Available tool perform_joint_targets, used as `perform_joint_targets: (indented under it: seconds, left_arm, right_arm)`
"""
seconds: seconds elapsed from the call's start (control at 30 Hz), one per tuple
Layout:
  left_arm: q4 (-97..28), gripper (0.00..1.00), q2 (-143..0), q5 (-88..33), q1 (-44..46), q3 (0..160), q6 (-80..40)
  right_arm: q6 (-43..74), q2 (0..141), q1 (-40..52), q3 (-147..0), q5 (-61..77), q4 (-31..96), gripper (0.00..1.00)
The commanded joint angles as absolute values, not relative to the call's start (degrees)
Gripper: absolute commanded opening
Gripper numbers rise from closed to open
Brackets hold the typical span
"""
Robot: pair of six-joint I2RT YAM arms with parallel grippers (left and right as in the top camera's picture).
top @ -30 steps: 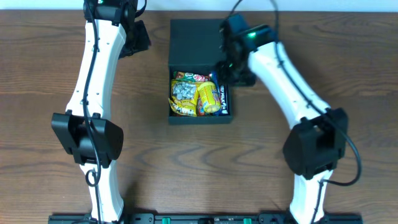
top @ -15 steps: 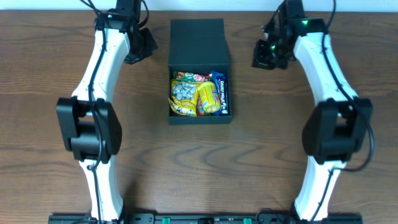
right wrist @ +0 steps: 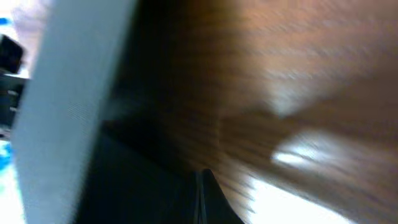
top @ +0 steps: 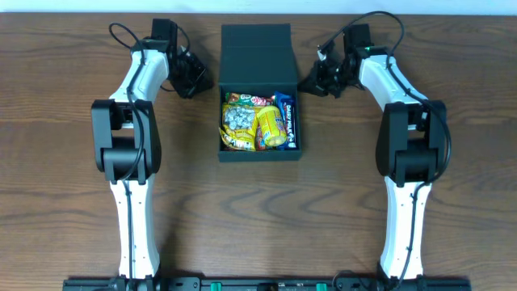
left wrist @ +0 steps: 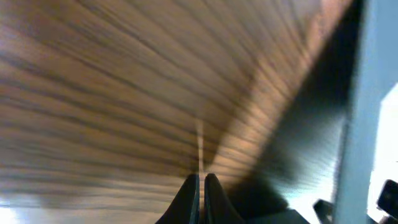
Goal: Pack container
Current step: 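Move both grippers to the raised box lid at the back, then push the lid forward and down over the box with both grippers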
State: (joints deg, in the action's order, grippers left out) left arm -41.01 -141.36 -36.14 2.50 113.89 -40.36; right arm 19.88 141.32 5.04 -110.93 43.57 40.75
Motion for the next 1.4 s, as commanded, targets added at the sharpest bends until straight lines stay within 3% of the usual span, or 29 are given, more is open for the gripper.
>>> perform_joint_targets:
  seconds: [0.0,0.37,0.97,1.1,1.37]
  left_arm:
    - [-39.9,0.06,-143.1,-40.5,3.2,114.2,-43.5]
    - [-36.4,0.06,-143.1,-42.6,6.0,114.3,-43.1]
    - [-36.2,0.06,-142.8,-45.1,4.9,131.0,-33.2]
    - [-38.2,0.06,-142.7,-45.3,4.9,135.2,-32.2]
    - [-56.2,0.06,-142.7,-44.9,5.1,151.3,-18.1]
  right_arm:
    - [23.3,143.1,5.1,-110.9,49.0,38.4,0.02]
    - [26.1,143.4,6.5,-110.9,55.4,28.3,0.02]
    - [14.3,139.5,4.8,-118.8,62.1,26.8,0.02]
    - [12.1,138.4,4.8,-122.8,61.7,30.0,0.02]
    - [-2.9,132.0,5.0,-128.7,55.9,49.7,0.01]
